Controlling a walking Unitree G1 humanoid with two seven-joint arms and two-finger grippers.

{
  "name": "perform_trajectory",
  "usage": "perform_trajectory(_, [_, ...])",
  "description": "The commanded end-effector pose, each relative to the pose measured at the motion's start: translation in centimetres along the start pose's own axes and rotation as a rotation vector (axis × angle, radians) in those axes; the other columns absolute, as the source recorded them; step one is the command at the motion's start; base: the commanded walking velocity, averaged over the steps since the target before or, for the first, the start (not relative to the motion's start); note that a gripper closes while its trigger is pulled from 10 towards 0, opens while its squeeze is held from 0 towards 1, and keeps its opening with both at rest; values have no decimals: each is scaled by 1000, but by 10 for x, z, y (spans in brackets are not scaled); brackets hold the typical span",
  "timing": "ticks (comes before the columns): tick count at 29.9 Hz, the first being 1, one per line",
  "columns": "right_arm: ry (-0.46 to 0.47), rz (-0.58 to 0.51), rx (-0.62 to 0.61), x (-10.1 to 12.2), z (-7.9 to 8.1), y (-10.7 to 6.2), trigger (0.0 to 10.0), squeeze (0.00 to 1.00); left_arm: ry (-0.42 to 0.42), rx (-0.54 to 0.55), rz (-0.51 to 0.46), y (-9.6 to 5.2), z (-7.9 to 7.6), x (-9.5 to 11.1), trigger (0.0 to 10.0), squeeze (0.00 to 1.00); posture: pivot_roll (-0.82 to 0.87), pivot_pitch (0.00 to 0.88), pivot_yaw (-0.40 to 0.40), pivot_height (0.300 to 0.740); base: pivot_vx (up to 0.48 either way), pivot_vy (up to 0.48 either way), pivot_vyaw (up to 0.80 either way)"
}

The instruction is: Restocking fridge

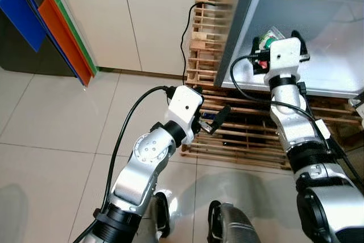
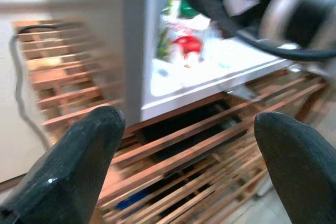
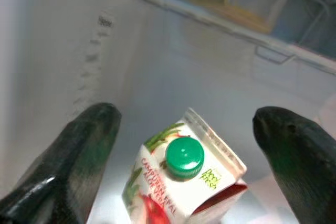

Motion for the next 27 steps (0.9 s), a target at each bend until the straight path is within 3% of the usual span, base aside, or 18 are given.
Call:
perform_trajectory(1, [38, 30, 5, -3, -2, -16, 10000, 0, 4, 116, -5, -7, 19, -2, 10000, 0, 113, 216, -38, 724, 0, 0, 0])
perform_trajectory(4, [40, 50, 6, -5, -3, -26, 10000, 0, -11, 183, -18, -10, 30, -2, 10000, 0, 105, 212, -38, 724, 0, 0, 0])
perform_trajectory(7, [57, 96, -16, -12, -8, -53, 10000, 0, -51, 360, -40, -24, 54, -2, 10000, 0, 73, 175, -35, 724, 0, 0, 0])
perform_trajectory(8, [57, 96, -16, -12, -8, -53, 10000, 0, -51, 360, -40, -24, 54, -2, 10000, 0, 73, 175, -35, 724, 0, 0, 0])
perform_trajectory(9, [60, 113, -20, -14, -9, -64, 10000, 0, -51, 412, -44, -30, 61, -2, 10000, 0, 73, 175, -35, 724, 0, 0, 0])
perform_trajectory(11, [83, 172, -30, -21, -15, -88, 10000, 0, -7, 486, -49, -44, 70, -2, 10000, 0, 68, 141, -23, 724, 0, 0, 0])
perform_trajectory(12, [83, 172, -30, -21, -15, -88, 10000, 0, -7, 486, -49, -44, 70, -2, 10000, 0, 68, 141, -23, 724, 0, 0, 0])
perform_trajectory(13, [119, 222, -56, -26, -22, -110, 10000, 0, 78, 522, -58, -57, 76, 3, 10000, 0, 71, 127, -19, 724, 0, 0, 0])
perform_trajectory(17, [168, 265, -24, -33, -20, -134, 10000, 0, 118, 546, -49, -73, 85, 4, 10000, 0, 71, 98, -6, 724, 0, 0, 0])
perform_trajectory(22, [191, 299, 27, -37, -11, -146, 10000, 0, 157, 511, -37, -76, 80, 0, 10000, 0, 72, 85, 0, 724, 0, 0, 0])
perform_trajectory(23, [196, 311, 36, -39, -6, -144, 10000, 0, 114, 493, -50, -70, 76, 0, 10000, 0, 74, 77, -1, 724, 0, -277, 0])
perform_trajectory(27, [215, 317, 62, -37, 5, -138, 10000, 0, 114, 470, -53, -59, 71, 0, 10000, 0, 71, 63, -6, 724, 0, -480, 0])
Point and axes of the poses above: a point about 5 cm out from each wrist's last joint towards the gripper, its own y axis pointing out of the wrist towards the gripper, its own x axis along the axis of the wrist's last joint, z = x × y, the point moved 1 cm from there along y, pointing out of the wrist towards the gripper, and after that the axes turned 15 degrees about -y, right-handed, at the moved point
